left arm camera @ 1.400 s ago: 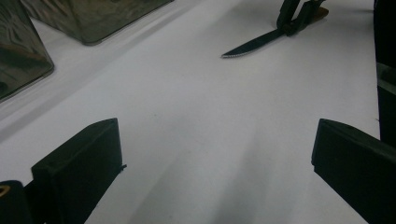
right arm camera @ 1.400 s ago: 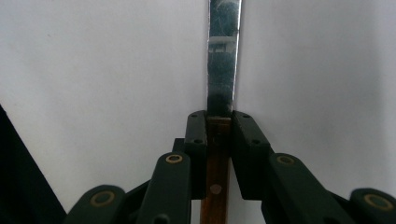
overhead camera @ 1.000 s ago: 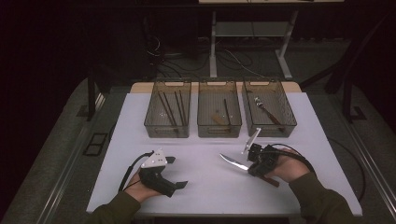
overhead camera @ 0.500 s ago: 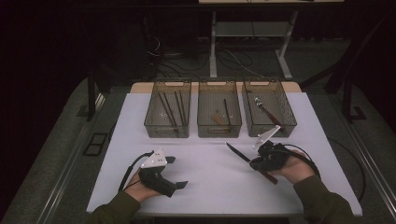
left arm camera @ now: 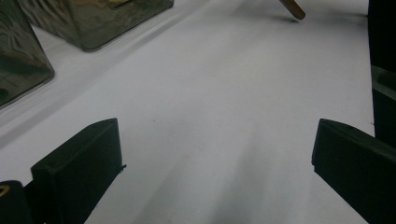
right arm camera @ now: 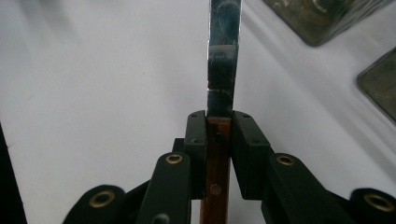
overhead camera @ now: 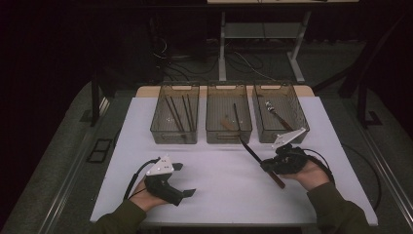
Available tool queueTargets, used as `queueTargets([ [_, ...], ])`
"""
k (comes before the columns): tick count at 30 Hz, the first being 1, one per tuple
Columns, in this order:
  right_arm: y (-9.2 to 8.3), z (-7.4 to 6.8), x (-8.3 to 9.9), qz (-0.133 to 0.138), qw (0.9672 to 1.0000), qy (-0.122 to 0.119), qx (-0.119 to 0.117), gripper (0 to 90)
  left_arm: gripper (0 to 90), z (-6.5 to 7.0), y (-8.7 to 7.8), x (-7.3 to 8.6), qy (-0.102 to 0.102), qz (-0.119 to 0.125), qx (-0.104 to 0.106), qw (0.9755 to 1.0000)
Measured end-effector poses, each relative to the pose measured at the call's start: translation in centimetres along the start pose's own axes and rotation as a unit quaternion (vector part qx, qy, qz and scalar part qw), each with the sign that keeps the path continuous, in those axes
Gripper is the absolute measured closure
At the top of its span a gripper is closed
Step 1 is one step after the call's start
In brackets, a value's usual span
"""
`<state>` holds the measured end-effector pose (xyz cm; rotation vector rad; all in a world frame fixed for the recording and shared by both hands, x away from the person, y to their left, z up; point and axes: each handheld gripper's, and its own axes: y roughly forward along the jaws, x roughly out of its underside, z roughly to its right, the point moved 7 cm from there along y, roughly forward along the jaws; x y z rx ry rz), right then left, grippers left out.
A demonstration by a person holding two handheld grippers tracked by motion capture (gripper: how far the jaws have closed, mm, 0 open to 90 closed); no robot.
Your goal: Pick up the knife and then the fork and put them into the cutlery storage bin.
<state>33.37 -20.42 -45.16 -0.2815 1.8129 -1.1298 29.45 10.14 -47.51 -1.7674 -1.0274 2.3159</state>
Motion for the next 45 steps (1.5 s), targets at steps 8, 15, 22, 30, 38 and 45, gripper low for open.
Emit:
queueTargets([
  [8,-1.4,1.1,-0.6,0.062,0.9976,0.026,0.014,76.8,0.6,0.0,0.0,0.0,-0.003,0.001,0.0,1.0],
  [15,-2.1,1.7,-1.0,0.092,0.9947,0.036,0.027,76.8,0.6,-0.2,-0.1,0.0,-0.003,0.0,0.001,1.0],
  [22,-3.0,2.1,-1.4,0.126,0.9902,0.049,0.036,76.8,0.6,-0.9,-0.4,0.1,0.001,-0.002,-0.005,1.0],
  [30,-4.4,3.2,-1.9,0.162,0.9835,0.067,0.045,76.8,0.6,-0.8,-0.4,0.2,0.006,-0.005,-0.007,0.9999],
  [38,-5.6,4.1,-2.5,0.187,0.9777,0.073,0.062,76.7,0.6,-0.8,-0.4,0.2,0.003,-0.004,-0.009,0.9999],
  [45,-6.9,5.3,-3.3,0.203,0.9728,0.08,0.077,76.7,0.6,-0.6,-0.3,0.3,0.004,-0.006,-0.008,0.9999],
])
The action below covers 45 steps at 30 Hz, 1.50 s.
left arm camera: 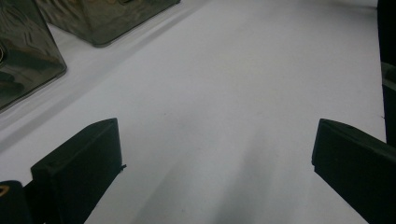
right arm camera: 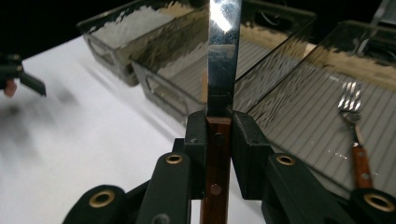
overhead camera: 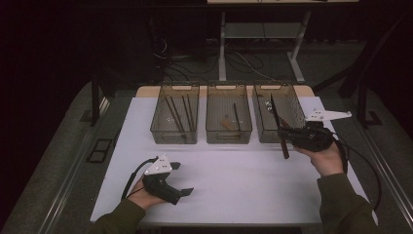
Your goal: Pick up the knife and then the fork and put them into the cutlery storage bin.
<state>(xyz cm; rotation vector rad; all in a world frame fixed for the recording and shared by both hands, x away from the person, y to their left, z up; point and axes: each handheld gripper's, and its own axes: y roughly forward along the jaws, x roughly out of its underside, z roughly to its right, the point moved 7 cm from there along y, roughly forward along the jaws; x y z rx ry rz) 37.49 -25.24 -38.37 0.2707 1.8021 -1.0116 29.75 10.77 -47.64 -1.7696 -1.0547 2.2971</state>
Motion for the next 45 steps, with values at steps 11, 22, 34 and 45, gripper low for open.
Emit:
queueTargets([
  [11,0.1,2.2,-2.9,0.021,0.9993,0.01,0.03,76.7,0.6,0.0,0.0,-0.1,0.005,0.002,0.002,1.0],
  [22,1.1,4.8,-4.5,0.03,0.997,0.03,0.064,76.7,0.7,0.2,0.0,-0.1,0.002,0.002,0.003,1.0],
  [34,2.3,8.6,-5.6,0.025,0.991,0.056,0.119,76.7,0.8,0.2,-0.1,-0.1,0.004,0.001,0.005,1.0],
  [45,4.7,10.7,-3.6,-0.004,0.9853,0.088,0.146,76.6,0.8,0.3,0.0,-0.2,0.004,0.004,0.008,1.0],
])
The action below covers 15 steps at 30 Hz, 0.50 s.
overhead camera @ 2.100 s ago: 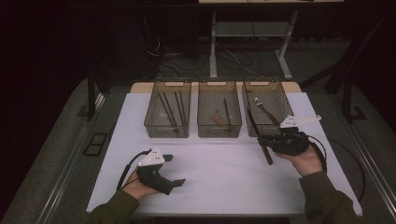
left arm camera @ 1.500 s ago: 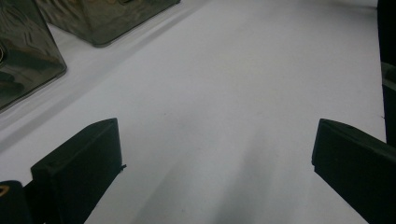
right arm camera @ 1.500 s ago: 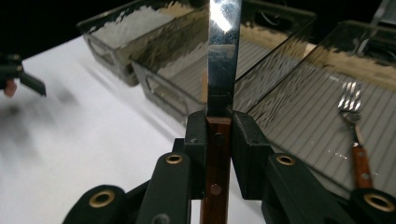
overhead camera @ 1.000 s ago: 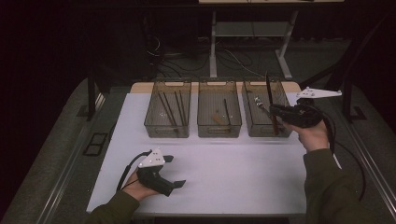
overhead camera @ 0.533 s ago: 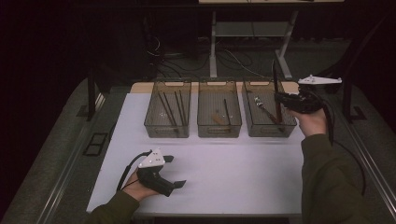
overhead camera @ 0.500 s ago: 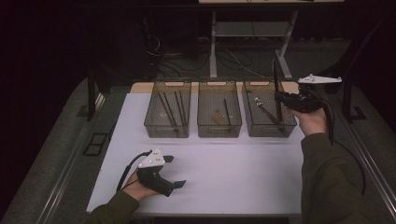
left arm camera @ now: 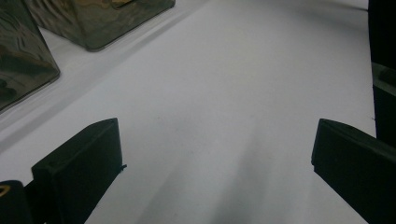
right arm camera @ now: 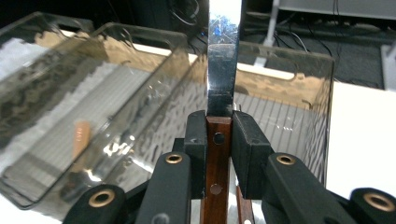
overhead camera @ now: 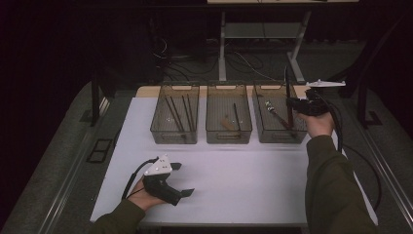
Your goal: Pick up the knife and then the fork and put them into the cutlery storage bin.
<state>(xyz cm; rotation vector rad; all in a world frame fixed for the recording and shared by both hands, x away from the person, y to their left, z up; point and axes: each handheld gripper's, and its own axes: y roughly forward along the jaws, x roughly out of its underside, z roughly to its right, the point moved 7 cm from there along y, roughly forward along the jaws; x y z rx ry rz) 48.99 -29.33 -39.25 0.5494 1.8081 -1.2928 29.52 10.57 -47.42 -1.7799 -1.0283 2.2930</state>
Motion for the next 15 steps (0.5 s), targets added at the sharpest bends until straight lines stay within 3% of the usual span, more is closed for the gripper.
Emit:
queueTargets([
  [10,1.8,0.7,2.8,-0.035,0.9992,0.013,0.011,76.6,0.8,0.0,0.0,0.0,0.001,-0.001,0.001,1.0],
  [15,2.3,0.8,3.6,-0.059,0.9981,-0.002,0.017,76.6,0.8,0.0,0.0,0.0,0.001,-0.002,0.001,1.0],
])
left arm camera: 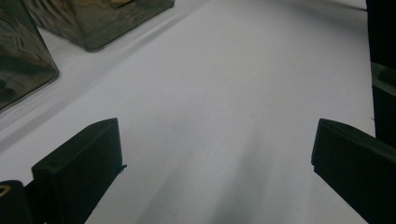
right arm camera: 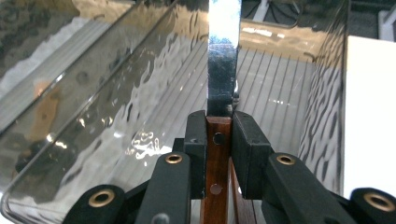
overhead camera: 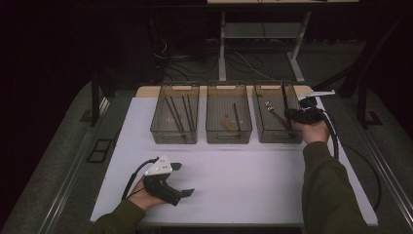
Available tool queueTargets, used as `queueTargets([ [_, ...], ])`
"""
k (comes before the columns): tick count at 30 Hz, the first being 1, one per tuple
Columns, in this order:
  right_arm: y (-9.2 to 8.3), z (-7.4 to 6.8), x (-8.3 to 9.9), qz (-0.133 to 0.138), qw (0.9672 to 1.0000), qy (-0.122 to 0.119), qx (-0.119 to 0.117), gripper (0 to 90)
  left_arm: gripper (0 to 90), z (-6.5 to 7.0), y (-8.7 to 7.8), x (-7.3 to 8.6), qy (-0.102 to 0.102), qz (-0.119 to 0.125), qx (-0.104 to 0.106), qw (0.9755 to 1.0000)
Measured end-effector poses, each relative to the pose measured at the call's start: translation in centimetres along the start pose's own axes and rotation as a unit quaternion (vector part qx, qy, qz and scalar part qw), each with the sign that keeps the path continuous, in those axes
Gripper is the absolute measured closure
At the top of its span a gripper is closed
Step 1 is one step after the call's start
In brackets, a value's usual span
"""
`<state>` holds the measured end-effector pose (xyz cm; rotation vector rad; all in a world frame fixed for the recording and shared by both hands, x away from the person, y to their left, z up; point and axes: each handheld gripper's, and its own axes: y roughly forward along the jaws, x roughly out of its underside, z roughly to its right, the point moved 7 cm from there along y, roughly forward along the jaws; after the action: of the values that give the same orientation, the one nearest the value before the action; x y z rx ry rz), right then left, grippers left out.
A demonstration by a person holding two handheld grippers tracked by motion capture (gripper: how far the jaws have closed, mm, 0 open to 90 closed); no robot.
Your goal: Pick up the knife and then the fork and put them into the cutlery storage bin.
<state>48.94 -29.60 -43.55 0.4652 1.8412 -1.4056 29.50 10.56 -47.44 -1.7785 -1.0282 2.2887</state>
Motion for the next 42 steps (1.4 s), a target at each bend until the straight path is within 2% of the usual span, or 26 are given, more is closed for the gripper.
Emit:
queueTargets([
  [8,0.8,0.0,0.8,-0.048,0.9985,-0.024,0.011,76.5,0.9,0.0,0.0,0.0,0.0,0.001,0.001,1.0],
  [13,1.1,0.0,0.9,-0.054,0.9982,-0.021,0.013,75.4,0.9,0.0,0.0,0.0,0.0,0.001,0.001,1.0],
  [14,1.2,0.0,0.9,-0.055,0.9982,-0.02,0.012,72.3,0.9,0.0,0.0,0.0,-0.001,0.002,0.001,1.0],
  [16,1.2,-0.1,0.9,-0.053,0.9984,-0.019,0.001,63.8,0.9,0.0,0.0,0.0,0.0,0.001,0.002,1.0],
  [19,1.1,0.0,0.8,-0.049,0.9986,-0.019,0.009,59.0,0.9,0.0,0.0,0.0,-0.001,0.002,0.001,1.0],
  [22,0.8,0.2,0.7,-0.043,0.9989,-0.013,0.007,55.6,0.9,0.0,0.0,0.0,0.0,0.001,0.001,1.0],
  [26,0.4,0.1,0.6,-0.039,0.9992,-0.01,-0.002,46.2,0.9,0.0,0.0,0.0,-0.001,0.002,0.001,1.0],
  [29,0.2,-0.2,0.6,-0.041,0.9989,-0.002,-0.02,37.5,0.9,0.0,0.0,0.0,0.0,0.0,0.001,1.0],
  [32,-0.3,-0.7,0.5,-0.037,0.9987,0.0,-0.035,32.4,0.9,0.0,0.0,0.0,0.0,0.001,0.001,1.0],
  [36,-1.2,-1.3,0.3,-0.031,0.999,-0.022,-0.023,28.7,0.9,0.0,0.0,0.0,-0.001,0.001,0.001,1.0],
  [42,-2.6,-2.4,0.3,-0.012,0.9981,-0.018,-0.058,25.5,0.9,-0.1,0.1,-0.1,-0.005,0.0,0.003,1.0],
])
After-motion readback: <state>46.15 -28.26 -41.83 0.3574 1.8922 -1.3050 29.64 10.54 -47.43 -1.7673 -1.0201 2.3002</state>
